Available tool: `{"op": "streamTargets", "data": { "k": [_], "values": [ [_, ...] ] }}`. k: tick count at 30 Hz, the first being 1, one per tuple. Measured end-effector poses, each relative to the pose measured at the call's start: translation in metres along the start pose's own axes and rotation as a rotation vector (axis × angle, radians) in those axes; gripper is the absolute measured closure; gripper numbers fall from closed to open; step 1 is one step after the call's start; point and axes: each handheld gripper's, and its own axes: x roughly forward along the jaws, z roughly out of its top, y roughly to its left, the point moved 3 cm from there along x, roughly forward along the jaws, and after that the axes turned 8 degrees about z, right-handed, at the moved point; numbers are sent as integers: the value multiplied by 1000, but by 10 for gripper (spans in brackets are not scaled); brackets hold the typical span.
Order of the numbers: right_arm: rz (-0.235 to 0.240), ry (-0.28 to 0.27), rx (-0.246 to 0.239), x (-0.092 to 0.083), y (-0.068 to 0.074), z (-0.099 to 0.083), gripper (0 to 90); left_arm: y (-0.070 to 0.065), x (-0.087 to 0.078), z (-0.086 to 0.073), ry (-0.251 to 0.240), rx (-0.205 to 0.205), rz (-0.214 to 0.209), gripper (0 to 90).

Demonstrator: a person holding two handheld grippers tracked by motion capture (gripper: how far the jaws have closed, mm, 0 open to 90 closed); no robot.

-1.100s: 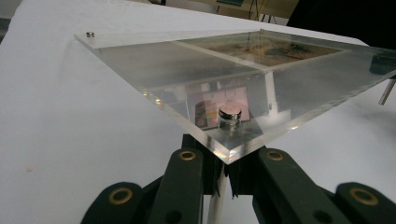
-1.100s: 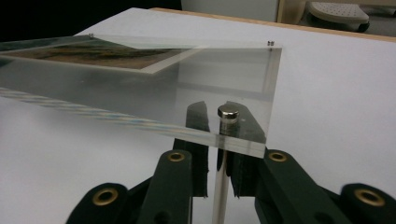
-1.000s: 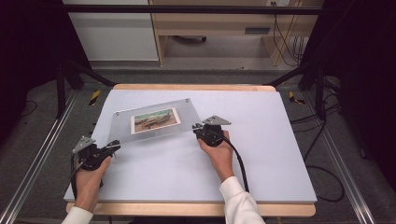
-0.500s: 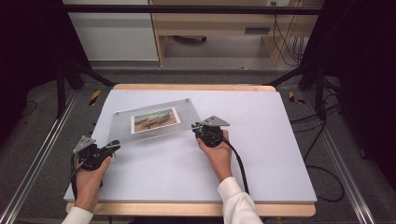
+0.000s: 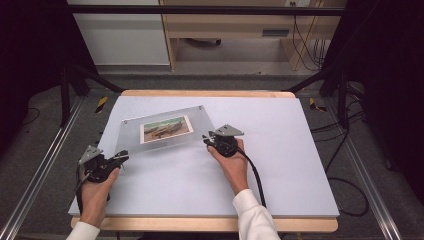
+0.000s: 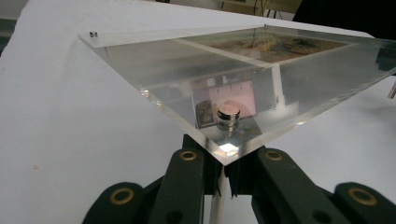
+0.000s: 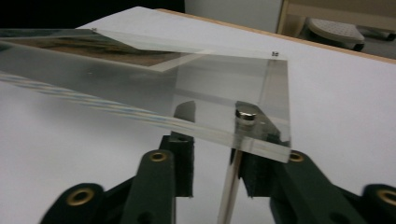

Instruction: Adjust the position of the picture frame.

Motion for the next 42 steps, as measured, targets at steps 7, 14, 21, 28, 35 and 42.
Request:
{"op": "streamTargets", "data": {
  "k": [7, 14, 21, 28, 35, 42],
  "values": [
    [-27, 1, -6, 0, -2, 0, 771, 0, 0, 0, 0, 2, -1, 835],
    [-7, 25, -7, 0, 2, 1, 682, 0, 0, 0, 1, 3, 3, 835],
    [-13, 62, 15, 2, 4, 6, 656, 1, -1, 1, -4, 1, 5, 836],
    [-32, 53, 5, 2, -1, 2, 809, 1, -1, 0, 2, 4, 7, 835],
    [-40, 31, -8, 3, -2, 1, 831, 1, -1, 0, 0, 4, 9, 835],
    [-18, 1, 10, 2, -4, -1, 839, 1, 0, -1, -2, -2, 5, 832]
  ]
}}
